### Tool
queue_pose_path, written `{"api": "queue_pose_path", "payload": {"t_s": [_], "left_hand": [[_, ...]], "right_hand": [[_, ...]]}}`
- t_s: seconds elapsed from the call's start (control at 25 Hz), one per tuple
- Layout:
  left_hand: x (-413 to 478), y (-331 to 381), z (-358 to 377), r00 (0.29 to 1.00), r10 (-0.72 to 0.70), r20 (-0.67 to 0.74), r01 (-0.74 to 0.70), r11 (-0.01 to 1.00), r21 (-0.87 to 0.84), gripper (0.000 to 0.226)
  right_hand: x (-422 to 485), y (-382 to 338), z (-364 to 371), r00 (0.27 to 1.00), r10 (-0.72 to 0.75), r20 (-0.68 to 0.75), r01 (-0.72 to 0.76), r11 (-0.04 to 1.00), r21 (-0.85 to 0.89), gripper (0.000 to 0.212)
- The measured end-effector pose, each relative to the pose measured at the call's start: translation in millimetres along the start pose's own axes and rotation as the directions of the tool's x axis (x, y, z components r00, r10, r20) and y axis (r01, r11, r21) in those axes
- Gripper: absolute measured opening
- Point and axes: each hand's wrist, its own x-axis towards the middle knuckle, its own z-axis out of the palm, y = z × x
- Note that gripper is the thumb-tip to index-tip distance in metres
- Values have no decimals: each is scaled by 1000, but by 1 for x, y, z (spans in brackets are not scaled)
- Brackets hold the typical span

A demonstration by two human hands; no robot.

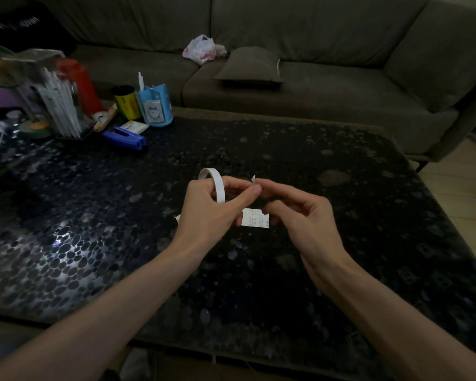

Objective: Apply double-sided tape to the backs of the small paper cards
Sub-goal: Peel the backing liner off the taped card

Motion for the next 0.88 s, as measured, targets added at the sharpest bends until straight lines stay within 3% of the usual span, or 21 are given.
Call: {"api": "queue_pose_path", "payload": {"t_s": [0.88], "left_hand": [[1, -1, -1, 999, -36, -3, 35, 999, -30, 11]], "right_hand": [[0, 0, 0, 1000, 16, -15, -16, 1000, -1, 47]]}}
